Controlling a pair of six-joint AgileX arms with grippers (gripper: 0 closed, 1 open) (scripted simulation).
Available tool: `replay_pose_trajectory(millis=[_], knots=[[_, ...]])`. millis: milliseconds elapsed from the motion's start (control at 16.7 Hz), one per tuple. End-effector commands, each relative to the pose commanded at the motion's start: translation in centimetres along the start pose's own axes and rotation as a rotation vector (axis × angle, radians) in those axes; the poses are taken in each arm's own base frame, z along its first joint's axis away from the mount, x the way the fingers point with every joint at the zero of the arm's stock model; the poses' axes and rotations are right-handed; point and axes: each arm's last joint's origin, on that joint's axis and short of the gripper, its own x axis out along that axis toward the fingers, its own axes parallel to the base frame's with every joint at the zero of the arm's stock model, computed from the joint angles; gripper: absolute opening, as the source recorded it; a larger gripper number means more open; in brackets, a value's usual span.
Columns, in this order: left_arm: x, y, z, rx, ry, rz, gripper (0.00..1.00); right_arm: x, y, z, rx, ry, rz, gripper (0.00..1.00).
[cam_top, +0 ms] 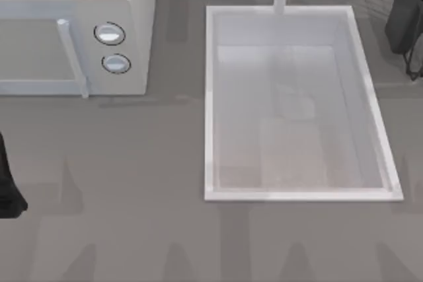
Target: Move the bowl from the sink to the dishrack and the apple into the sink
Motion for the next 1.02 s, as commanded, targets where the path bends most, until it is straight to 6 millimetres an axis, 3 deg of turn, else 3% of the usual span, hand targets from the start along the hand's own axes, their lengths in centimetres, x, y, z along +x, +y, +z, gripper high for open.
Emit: replay_pose_trajectory(millis=[1020], knots=[[0.00, 0.00, 0.00, 0.000, 0.000, 0.000, 1.00, -0.05, 0.09, -0.41, 0.003, 0.004, 0.008, 1.00]])
